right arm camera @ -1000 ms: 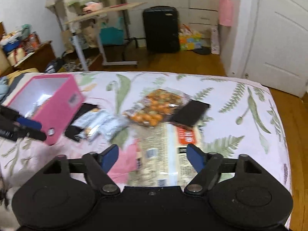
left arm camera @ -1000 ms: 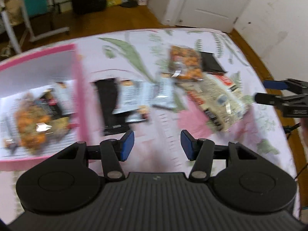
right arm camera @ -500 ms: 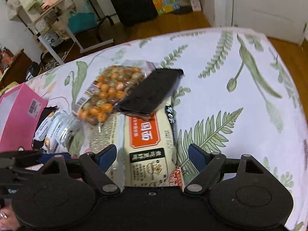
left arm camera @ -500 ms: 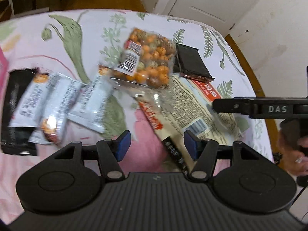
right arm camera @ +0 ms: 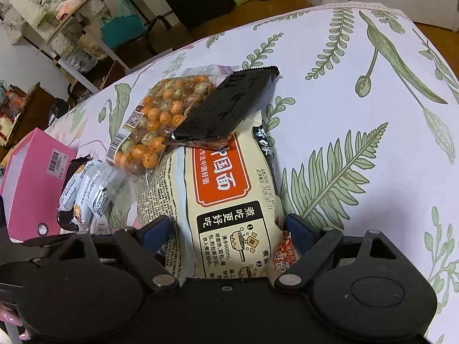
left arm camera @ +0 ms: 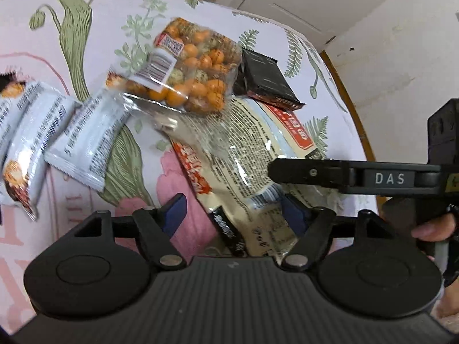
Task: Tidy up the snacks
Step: 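Grasp the white noodle bag with orange label with the right gripper, then carry the noodle bag into the pink box and open the right gripper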
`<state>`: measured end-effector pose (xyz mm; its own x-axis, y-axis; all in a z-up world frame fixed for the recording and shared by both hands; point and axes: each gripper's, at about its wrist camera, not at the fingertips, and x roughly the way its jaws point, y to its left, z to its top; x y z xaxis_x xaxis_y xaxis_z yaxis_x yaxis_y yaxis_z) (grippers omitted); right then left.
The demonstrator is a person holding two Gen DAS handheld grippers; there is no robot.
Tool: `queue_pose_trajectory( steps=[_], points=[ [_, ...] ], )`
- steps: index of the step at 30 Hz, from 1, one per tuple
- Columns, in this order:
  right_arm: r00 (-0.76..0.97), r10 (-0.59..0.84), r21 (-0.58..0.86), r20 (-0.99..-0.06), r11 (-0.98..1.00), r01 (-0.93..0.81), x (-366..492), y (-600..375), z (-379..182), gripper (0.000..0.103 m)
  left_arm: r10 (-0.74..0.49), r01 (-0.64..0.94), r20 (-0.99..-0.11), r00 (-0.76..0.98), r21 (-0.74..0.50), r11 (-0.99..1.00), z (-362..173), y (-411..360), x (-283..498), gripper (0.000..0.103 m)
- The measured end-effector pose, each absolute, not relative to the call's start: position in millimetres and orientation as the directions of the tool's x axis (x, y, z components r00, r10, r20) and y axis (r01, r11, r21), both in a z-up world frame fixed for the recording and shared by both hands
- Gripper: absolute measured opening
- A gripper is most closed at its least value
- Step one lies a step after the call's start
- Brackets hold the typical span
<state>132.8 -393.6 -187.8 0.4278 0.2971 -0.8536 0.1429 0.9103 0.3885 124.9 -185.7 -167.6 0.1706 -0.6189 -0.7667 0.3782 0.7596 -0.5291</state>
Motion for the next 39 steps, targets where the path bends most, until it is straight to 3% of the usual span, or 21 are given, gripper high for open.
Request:
queue_pose_trajectory(
  steps=[3,6,23,30,39],
  points=[
    [0.422,0.302,0.394,-0.855,0.907,0.150,133.4,-395.3,-188.2,0.091,-0.634,0.386,-0.761,0.136,-0.549,0.742,-168.6,-191.3,127.6,0.073],
    [0.405,0.312,0.405,-0.859,0.899,0.165,132.7,-394.6,-188.4,0.091,-0.629,0.418,-0.771,0.101,-0.541,0.730,-169.9,-200.5,129.2,0.080],
    [0.216,0.331,0.374,-0.919,0.904,0.206,96.8,-343.3,-169.7,0.091,-0.573,0.515,-0.819,-0.018,-0.499,0.697,-142.6,-197.5,87.1,0.081],
    [0.151,0.347,0.374,-0.926,0.898,0.233,82.3,-316.7,-153.3,0.091,-0.541,0.508,-0.836,-0.084,-0.504,0.699,-125.2,-169.5,68.6,0.081],
    [0.144,0.385,0.407,-0.911,0.897,0.173,70.6,-266.1,-117.8,0.091,-0.518,0.499,-0.855,-0.044,-0.467,0.730,-87.1,-118.1,46.4,0.081]
  ],
)
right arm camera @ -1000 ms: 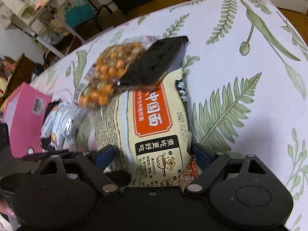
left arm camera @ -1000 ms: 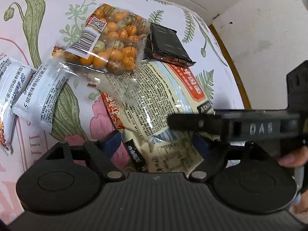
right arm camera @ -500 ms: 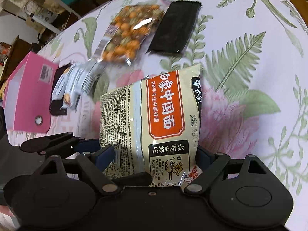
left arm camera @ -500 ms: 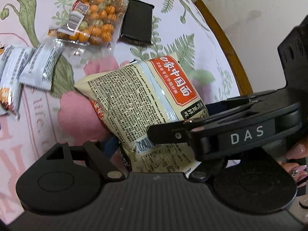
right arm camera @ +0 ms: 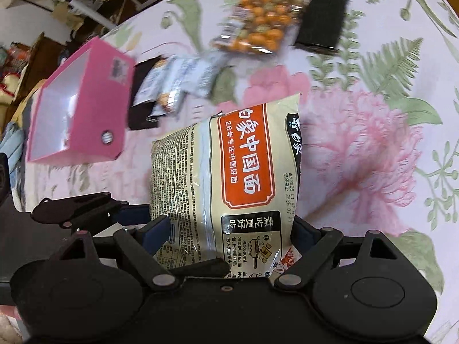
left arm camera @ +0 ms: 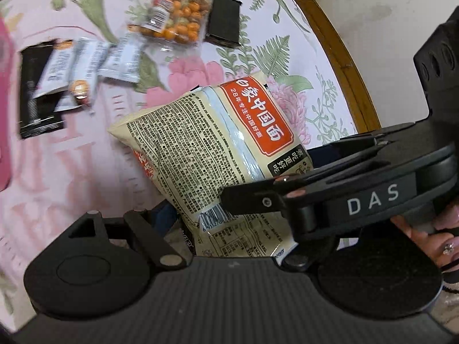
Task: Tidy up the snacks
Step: 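Carry the noodle bag into the pink box and open the right gripper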
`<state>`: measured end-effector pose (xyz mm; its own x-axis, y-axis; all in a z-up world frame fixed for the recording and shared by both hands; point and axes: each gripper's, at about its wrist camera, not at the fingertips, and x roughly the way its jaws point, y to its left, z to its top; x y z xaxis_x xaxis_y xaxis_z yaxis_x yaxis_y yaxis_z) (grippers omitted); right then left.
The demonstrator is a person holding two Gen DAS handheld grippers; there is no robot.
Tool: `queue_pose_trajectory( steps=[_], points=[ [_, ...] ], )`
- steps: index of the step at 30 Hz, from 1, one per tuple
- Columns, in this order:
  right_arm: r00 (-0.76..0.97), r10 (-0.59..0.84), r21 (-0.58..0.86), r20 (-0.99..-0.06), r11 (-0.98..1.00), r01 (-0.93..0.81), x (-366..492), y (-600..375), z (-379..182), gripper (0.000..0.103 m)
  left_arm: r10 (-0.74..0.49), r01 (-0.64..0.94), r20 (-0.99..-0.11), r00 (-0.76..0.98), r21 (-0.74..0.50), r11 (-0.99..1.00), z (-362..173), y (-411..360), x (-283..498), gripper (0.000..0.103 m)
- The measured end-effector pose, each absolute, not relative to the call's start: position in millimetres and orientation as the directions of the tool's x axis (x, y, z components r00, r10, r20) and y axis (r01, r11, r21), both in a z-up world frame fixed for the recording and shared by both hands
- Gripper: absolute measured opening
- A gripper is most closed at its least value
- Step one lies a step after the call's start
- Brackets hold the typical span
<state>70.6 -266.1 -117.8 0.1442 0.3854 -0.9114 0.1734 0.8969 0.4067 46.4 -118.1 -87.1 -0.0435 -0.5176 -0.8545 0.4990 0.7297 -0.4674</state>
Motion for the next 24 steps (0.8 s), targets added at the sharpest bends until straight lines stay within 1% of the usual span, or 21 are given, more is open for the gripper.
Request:
queue_pose_trajectory(
  steps=[6,14,16,19,21,24],
  points=[
    [0.148,0.405,0.419,-0.902,0.904,0.083,73.0,-219.7,-91.2,0.091,-0.510,0.489,-0.859,0.042,-0.427,0.761,-56.9,-68.9,35.3,0.081],
    [0.152,0.505,0.499,-0.850,0.863,-0.079,91.6,-151.5,-60.3,0.090,-0.514,0.441,-0.844,0.154,-0.406,0.800,-27.4,21.3,42.1,0.081],
    [0.163,0.532,0.519,-0.831,0.847,-0.114,98.6,-136.1,-54.5,0.088,-0.511,0.429,-0.839,0.189,-0.398,0.811,-21.5,43.2,47.4,0.081],
    [0.178,0.557,0.536,-0.811,0.830,-0.153,113.9,-117.9,-48.0,0.082,-0.500,0.408,-0.831,0.244,-0.379,0.830,-13.8,68.9,54.9,0.081],
    [0.183,0.569,0.543,-0.801,0.821,-0.178,126.3,-105.5,-45.0,0.075,-0.487,0.398,-0.829,0.277,-0.362,0.843,-9.4,83.9,62.2,0.081],
    [0.188,0.578,0.541,-0.794,0.813,-0.215,147.3,-87.1,-42.5,0.069,-0.466,0.384,-0.828,0.311,-0.339,0.859,-4.8,106.7,77.3,0.081]
  ],
)
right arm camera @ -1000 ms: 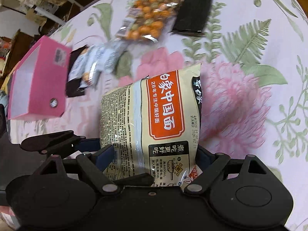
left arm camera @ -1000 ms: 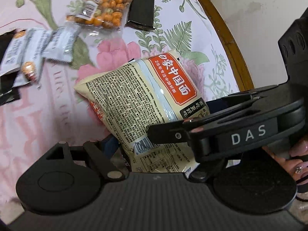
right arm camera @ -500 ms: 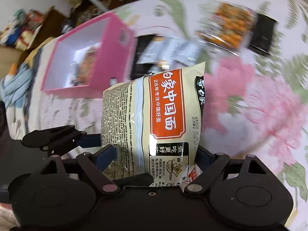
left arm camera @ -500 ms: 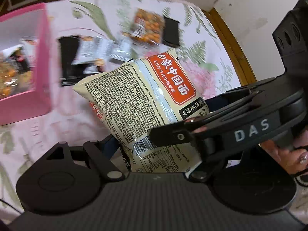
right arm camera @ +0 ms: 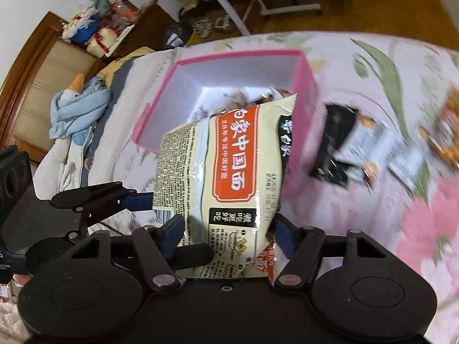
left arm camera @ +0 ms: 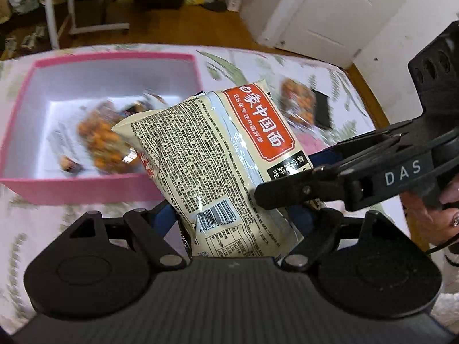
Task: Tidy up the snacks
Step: 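Carry the noodle bag into the pink box and open the right gripper, then move the right gripper back to the clear candy-egg bag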
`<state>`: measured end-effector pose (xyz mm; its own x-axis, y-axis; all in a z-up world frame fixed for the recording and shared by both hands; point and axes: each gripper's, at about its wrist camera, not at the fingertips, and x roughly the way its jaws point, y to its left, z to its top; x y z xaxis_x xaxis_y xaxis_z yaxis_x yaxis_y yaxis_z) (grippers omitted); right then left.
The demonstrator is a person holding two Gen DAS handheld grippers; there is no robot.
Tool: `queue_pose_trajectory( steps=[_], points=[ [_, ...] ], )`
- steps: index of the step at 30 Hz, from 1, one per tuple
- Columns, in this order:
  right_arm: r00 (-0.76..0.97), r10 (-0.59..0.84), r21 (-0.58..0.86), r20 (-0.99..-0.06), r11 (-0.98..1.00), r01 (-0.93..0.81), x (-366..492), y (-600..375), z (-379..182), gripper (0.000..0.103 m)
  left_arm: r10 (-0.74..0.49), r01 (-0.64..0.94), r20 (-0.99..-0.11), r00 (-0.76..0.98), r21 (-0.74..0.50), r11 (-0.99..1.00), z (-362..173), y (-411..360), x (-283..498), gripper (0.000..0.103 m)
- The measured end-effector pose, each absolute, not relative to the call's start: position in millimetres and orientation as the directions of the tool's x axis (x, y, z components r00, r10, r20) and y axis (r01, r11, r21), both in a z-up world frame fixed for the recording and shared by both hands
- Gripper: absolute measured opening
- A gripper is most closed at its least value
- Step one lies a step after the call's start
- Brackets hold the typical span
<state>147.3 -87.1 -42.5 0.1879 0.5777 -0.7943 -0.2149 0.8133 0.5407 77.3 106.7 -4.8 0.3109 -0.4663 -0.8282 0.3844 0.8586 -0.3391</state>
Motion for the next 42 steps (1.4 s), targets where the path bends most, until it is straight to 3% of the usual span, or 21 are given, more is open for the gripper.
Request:
queue_pose_trajectory(
  steps=[12,22,27,37,40,42],
  points=[
    [0.265,0.653,0.598,-0.710,0.757,-0.264,233.2,-9.2,-52.2,0.068,-0.296,0.329,-0.842,0.451,-0.152,0.932,4.0,173.3,160.7,0.081],
    [0.200,0.765,0.773,-0.612,0.632,-0.051,275.8,20.8,-131.2,0.068,-0.146,0.404,-0.875,0.462,0.061,0.913,-39.9,187.2,209.5,0.083],
    [0.183,0.738,0.748,-0.650,0.664,-0.019,283.4,35.7,-156.7,0.068,-0.090,0.424,-0.882,0.463,0.131,0.896,-66.7,179.1,218.0,0.083],
    [0.149,0.742,0.754,-0.654,0.654,0.055,289.3,40.7,-180.8,0.068,-0.046,0.369,-0.878,0.477,0.152,0.917,-94.7,179.7,218.4,0.087],
    [0.136,0.756,0.765,-0.640,0.644,0.018,285.8,34.8,-177.7,0.070,-0.050,0.332,-0.885,0.463,0.120,0.935,-93.9,186.5,218.4,0.088],
    [0.171,0.765,0.777,-0.621,0.629,0.004,276.8,19.8,-166.4,0.077,-0.021,0.294,-0.876,0.482,0.139,0.946,-88.8,190.8,216.0,0.088]
  ],
)
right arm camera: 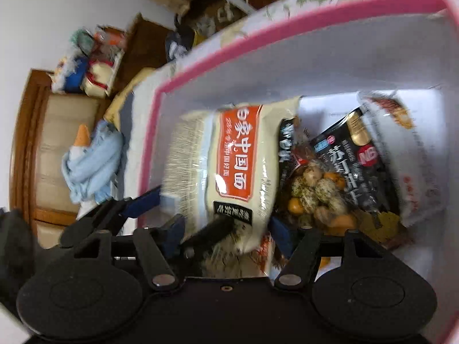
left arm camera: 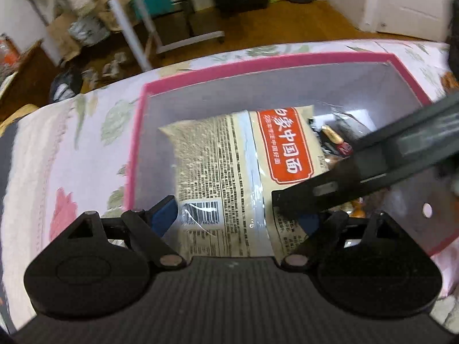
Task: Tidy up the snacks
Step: 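Move the right gripper back to the clear candy-egg bag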
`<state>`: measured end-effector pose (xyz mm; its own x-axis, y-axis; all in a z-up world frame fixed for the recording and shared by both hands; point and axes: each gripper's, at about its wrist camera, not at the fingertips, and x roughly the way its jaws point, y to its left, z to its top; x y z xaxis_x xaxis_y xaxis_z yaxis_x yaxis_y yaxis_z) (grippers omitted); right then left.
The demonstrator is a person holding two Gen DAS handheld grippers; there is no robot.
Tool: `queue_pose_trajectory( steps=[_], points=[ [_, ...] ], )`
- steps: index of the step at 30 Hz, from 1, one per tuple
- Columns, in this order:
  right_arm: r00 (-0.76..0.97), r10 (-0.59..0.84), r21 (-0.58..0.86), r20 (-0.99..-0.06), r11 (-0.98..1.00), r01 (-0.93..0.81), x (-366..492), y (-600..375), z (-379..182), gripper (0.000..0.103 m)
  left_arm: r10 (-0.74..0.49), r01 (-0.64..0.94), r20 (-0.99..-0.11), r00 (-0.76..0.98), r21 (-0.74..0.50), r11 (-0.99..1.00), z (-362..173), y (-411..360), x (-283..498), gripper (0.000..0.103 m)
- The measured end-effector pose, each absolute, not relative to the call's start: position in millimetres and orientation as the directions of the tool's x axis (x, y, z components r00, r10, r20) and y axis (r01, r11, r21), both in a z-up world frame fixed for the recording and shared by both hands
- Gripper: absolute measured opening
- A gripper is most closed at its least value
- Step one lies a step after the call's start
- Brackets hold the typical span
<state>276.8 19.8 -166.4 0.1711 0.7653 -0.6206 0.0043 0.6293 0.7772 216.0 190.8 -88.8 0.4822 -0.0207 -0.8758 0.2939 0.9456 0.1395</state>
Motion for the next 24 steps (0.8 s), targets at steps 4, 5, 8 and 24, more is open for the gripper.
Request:
queue_pose_trajectory(
  steps=[4,5,8,24],
  points=[
    [0.241,0.747,0.751,-0.619,0.653,-0.096,255.3,-11.9,-124.7,0.078,0.043,0.240,-0.813,0.581,0.222,0.945,-68.6,193.0,195.4,0.085],
    [0.264,0.740,0.740,-0.619,0.662,-0.122,247.4,-21.7,-112.3,0.078,0.034,0.236,-0.801,0.598,0.217,0.947,-60.5,193.3,188.5,0.085],
    [0.324,0.705,0.697,-0.630,0.698,-0.163,225.3,-55.3,-81.0,0.078,-0.021,0.237,-0.788,0.616,0.160,0.958,-34.5,191.9,169.7,0.085],
    [0.337,0.190,0.147,-0.922,0.978,-0.147,145.1,-198.6,-7.8,0.079,-0.430,0.479,-0.789,0.439,-0.200,0.855,14.8,59.8,100.1,0.080]
  ],
)
